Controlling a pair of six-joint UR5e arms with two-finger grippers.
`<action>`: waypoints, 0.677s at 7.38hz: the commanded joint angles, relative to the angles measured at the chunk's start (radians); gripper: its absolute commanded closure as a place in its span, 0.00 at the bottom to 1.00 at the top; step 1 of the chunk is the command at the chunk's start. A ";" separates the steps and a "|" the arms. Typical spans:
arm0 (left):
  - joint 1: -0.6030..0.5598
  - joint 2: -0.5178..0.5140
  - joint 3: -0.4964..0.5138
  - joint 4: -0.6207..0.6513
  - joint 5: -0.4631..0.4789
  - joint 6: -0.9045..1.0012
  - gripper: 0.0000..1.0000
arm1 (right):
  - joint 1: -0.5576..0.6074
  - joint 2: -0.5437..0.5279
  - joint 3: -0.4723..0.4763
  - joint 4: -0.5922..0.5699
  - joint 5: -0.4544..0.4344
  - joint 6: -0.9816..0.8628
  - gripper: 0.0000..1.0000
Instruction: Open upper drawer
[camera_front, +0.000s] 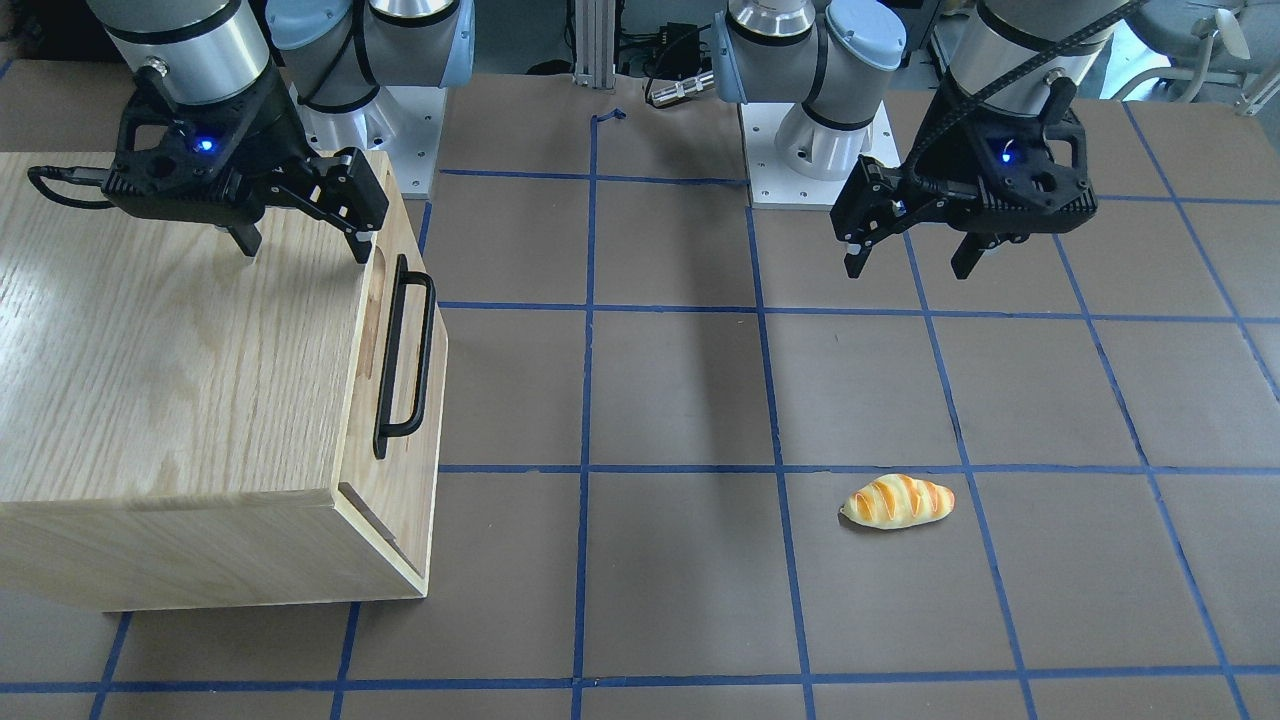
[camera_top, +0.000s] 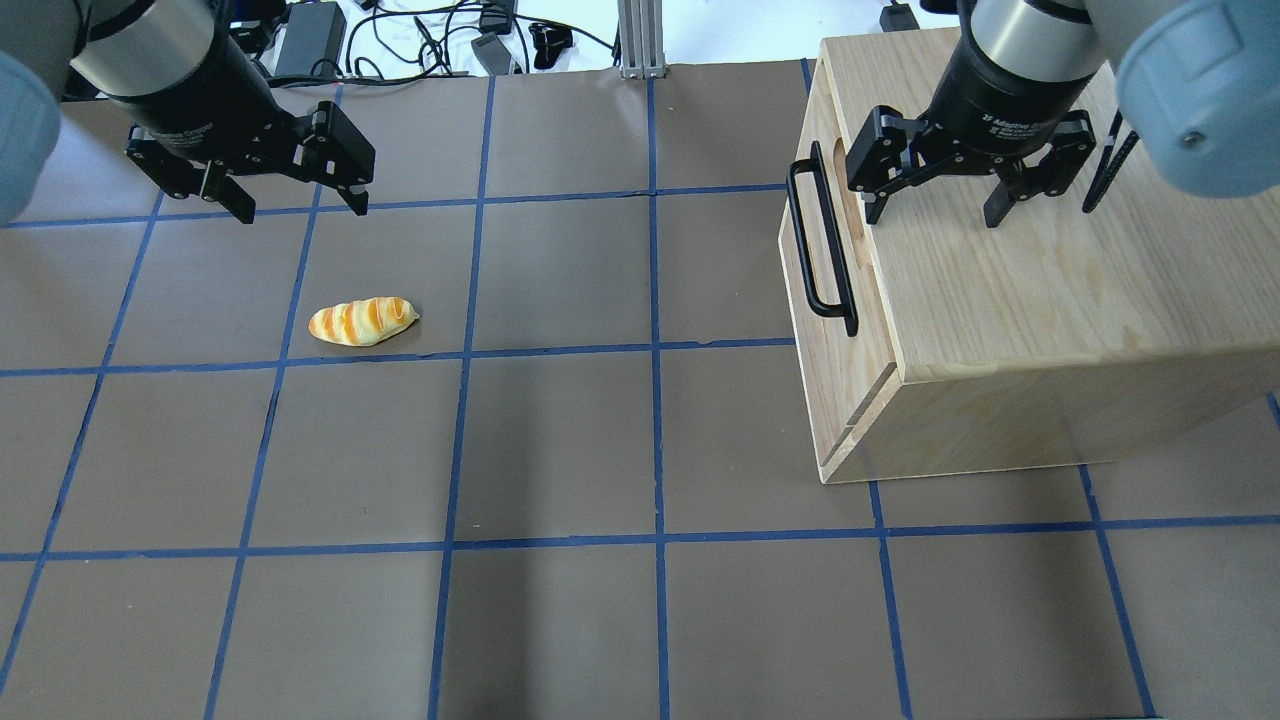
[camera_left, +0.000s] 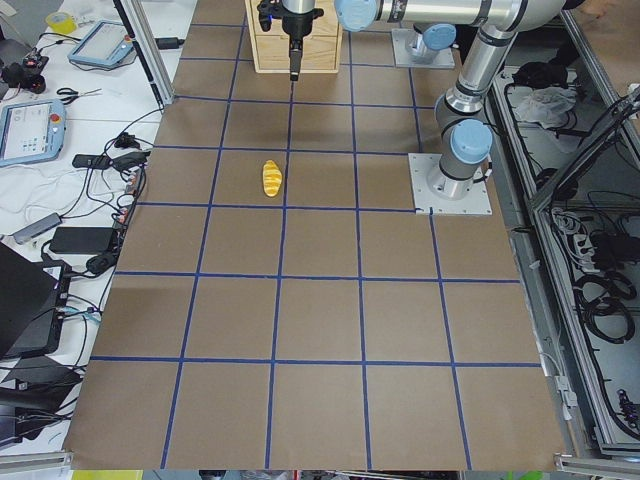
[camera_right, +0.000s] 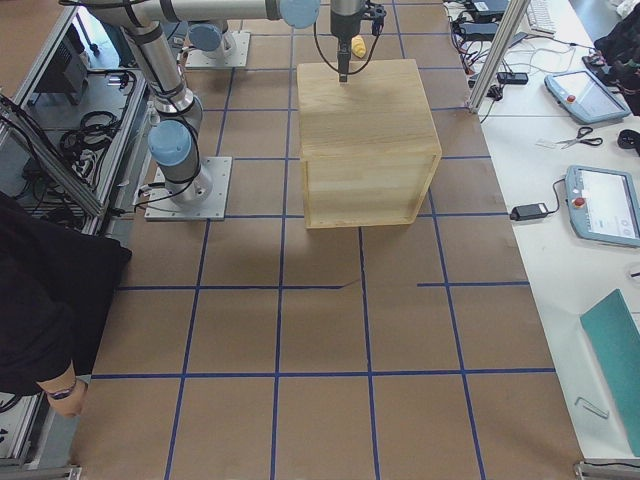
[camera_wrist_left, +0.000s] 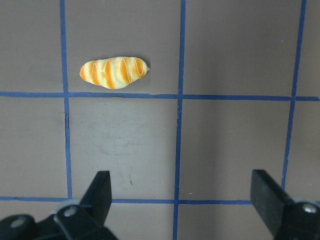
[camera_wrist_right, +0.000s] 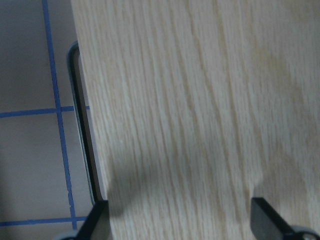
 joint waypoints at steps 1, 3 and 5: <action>-0.011 -0.013 0.001 0.001 -0.004 -0.006 0.00 | -0.001 0.000 0.000 0.000 0.000 0.000 0.00; -0.060 -0.044 0.004 0.057 -0.033 -0.016 0.00 | 0.000 0.000 0.000 0.000 0.000 0.000 0.00; -0.147 -0.090 0.004 0.120 -0.033 -0.065 0.00 | 0.000 0.000 0.000 0.000 0.000 0.000 0.00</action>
